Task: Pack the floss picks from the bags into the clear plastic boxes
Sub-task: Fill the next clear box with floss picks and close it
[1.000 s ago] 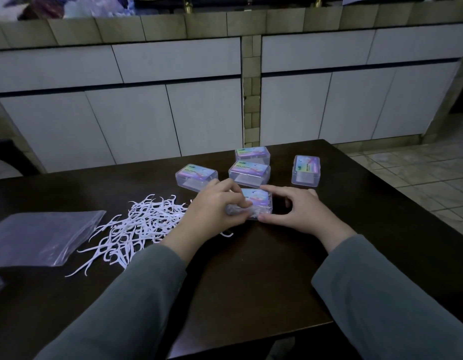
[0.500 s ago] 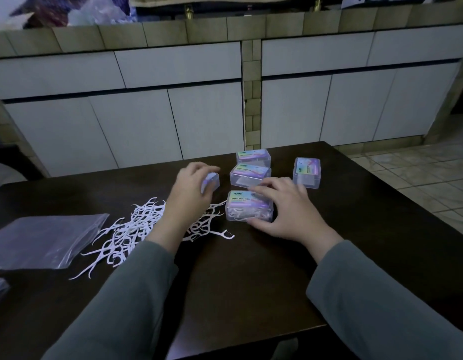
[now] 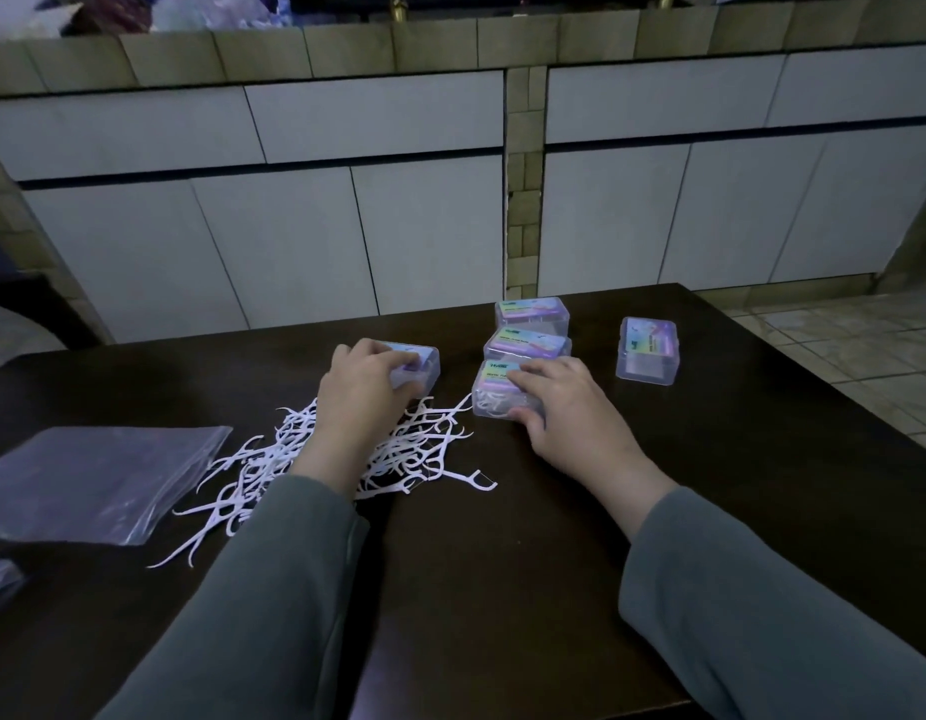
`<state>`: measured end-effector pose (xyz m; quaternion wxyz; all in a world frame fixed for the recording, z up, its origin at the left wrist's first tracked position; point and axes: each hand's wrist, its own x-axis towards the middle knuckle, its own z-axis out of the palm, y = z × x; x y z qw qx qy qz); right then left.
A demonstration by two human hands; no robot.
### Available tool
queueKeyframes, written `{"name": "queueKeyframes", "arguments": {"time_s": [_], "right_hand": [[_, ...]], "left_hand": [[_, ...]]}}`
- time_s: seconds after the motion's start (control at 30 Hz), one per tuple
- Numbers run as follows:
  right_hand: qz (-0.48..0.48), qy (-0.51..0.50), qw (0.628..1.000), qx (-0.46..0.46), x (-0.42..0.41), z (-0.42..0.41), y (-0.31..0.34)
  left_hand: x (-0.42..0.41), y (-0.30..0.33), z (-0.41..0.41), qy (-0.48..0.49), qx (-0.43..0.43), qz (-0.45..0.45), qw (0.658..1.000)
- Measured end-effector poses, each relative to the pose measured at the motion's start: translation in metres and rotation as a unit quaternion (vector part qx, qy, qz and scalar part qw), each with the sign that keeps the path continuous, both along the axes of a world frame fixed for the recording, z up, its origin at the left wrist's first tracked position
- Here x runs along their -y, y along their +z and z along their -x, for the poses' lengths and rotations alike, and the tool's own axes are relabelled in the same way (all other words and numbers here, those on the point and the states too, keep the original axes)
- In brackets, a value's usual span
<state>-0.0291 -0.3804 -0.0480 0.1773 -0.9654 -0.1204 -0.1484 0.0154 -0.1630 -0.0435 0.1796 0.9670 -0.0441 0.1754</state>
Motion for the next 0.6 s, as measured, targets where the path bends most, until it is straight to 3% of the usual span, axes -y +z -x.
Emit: {"name": "queueKeyframes", "arguments": {"time_s": [0.43,0.6], "right_hand": [[0.061,-0.083,0.994,0.033,-0.022,-0.012,-0.001],[0.025,0.036,0.996,0.082,-0.049,-0.008,0.003]], "left_hand": [[0.0,0.005,0.022,-0.013,0.007,-0.014,1.0],[-0.02,0.008,0.02,-0.069,-0.021,0.036,0.997]]}}
